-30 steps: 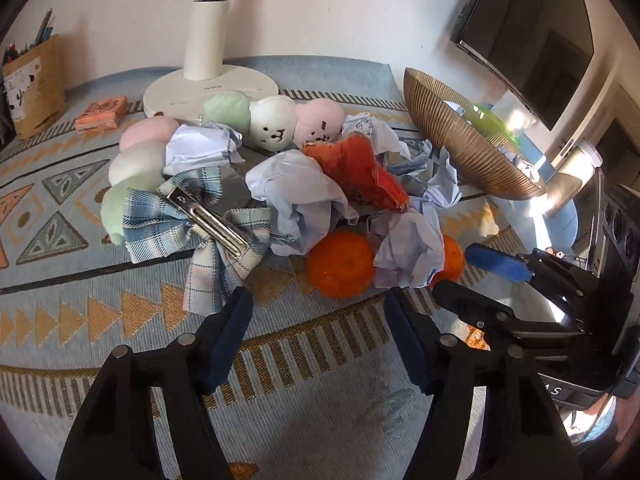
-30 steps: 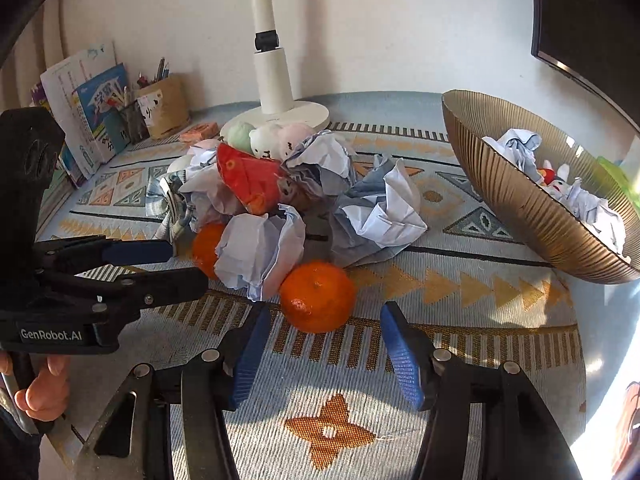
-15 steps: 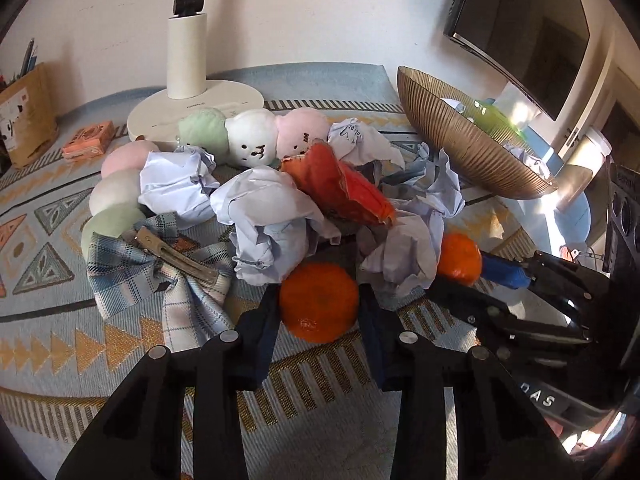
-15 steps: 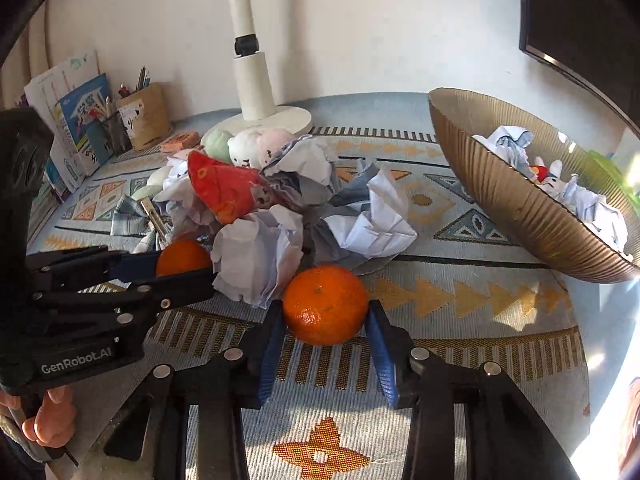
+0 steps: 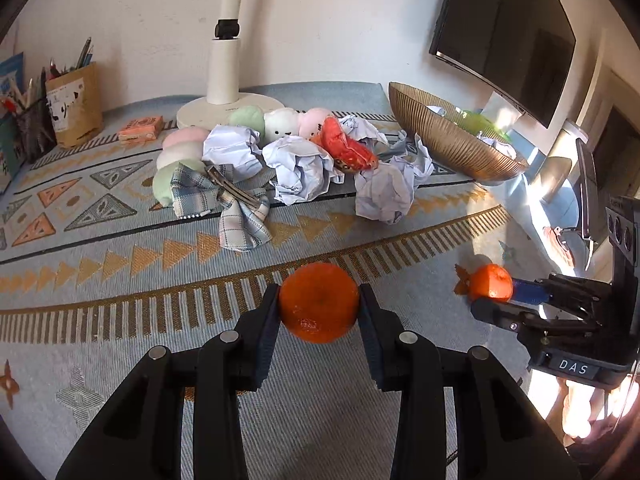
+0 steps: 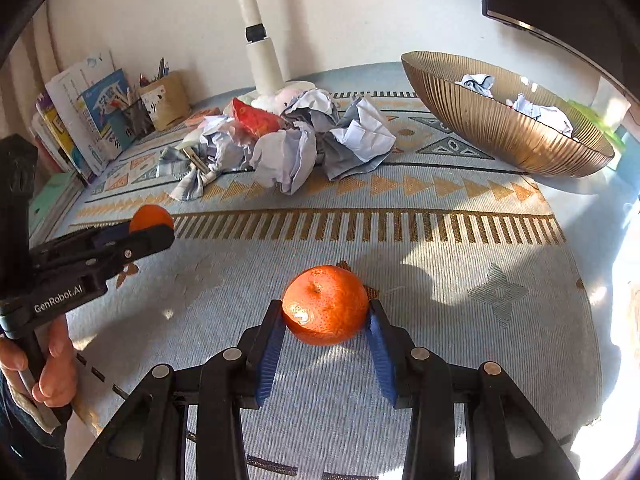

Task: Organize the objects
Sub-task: 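Carry both tangerines over the gold bowl and open both tools, then move both open tools from the bowl back toward the pile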

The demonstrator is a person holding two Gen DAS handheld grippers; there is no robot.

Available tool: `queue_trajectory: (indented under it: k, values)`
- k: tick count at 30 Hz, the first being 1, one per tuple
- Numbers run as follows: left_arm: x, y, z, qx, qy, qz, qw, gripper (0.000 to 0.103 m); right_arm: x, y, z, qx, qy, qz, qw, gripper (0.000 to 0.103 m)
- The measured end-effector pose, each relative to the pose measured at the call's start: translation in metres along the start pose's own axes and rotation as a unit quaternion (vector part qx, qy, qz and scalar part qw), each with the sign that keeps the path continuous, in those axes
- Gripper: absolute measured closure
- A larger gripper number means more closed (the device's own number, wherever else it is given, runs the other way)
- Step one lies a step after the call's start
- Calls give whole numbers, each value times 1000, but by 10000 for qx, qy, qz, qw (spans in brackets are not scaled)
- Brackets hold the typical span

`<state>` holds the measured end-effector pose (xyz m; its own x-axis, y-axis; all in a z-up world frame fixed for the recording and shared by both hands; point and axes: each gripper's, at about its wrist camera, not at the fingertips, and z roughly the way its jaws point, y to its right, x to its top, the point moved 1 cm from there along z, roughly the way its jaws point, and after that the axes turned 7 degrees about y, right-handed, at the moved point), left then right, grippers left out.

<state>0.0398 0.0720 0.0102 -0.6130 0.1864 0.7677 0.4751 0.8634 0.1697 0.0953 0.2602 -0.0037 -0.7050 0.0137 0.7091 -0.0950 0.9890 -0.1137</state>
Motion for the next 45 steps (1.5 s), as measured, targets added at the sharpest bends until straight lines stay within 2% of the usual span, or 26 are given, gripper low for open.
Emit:
queue_trajectory:
  k: [2, 5, 6, 11, 12, 13, 16, 19, 23, 27, 30, 33, 35, 36, 37, 38, 39, 40, 45]
  values:
    - [-1, -1, 2, -16, -94, -47, 9999, 68, -1, 0, 0, 80, -20, 15, 10000, 62]
    - [-2, -2, 1, -66, -68, -77, 9999, 68, -1, 0, -1, 167, 31, 96, 9998, 49]
    - [-3, -2, 0, -68, -52, -71, 9999, 68, 0, -1, -2, 143, 62, 91, 9998, 49]
    - [-5, 4, 1, 61, -58, 105, 9999, 68, 2, -4, -3, -17, 238, 38, 9997, 51]
    - [-5, 6, 1, 84, -56, 147, 9998, 68, 1, -6, -3, -66, 242, -30, 9997, 62]
    - [-5, 7, 1, 102, -56, 189, 9998, 68, 1, -8, -3, -117, 244, -90, 9996, 63]
    - [-5, 12, 2, 185, -80, 298, 9994, 68, 4, -5, -11, -145, 373, -104, 9991, 63]
    - [2, 24, 4, 157, -194, 441, 9987, 68, 20, 8, -35, -308, 698, -68, 9971, 63]
    - [46, 61, -4, -158, 163, 792, 9966, 68, 64, 45, -82, -727, 1430, 263, 9867, 63]
    - [109, 104, 4, -574, 556, 925, 9925, 68, 105, 102, -110, -1108, 1972, 1320, 9651, 63]
    - [146, 130, 33, -652, 644, 881, 9919, 68, 125, 138, -103, -1311, 2023, 1902, 9517, 63]
    - [170, 146, 65, -810, 582, 730, 9923, 68, 145, 159, -85, -1200, 1978, 2173, 9483, 63]
    - [181, 155, 83, -788, 665, 755, 9918, 67, 159, 169, -71, -1232, 1933, 2232, 9474, 63]
    - [185, 158, 91, -760, 735, 759, 9915, 66, 165, 175, -64, -1189, 1905, 2215, 9489, 59]
    - [188, 160, 97, -796, 816, 745, 9907, 51, 169, 180, -56, -1196, 1856, 2180, 9506, 54]
    - [190, 158, 102, -881, 875, 709, 9897, 21, 169, 185, -49, -1281, 1772, 2163, 9515, 43]
    - [191, 154, 107, -862, 887, 609, 9904, 8, 167, 190, -44, -1329, 1666, 2176, 9525, 41]
    - [190, 148, 107, -810, 945, 455, 9912, 2, 162, 193, -42, -1282, 1596, 2210, 9536, 41]
    - [175, 119, 85, -885, 901, 109, 9919, 2, 133, 179, -52, -1172, 1587, 2174, 9559, 41]
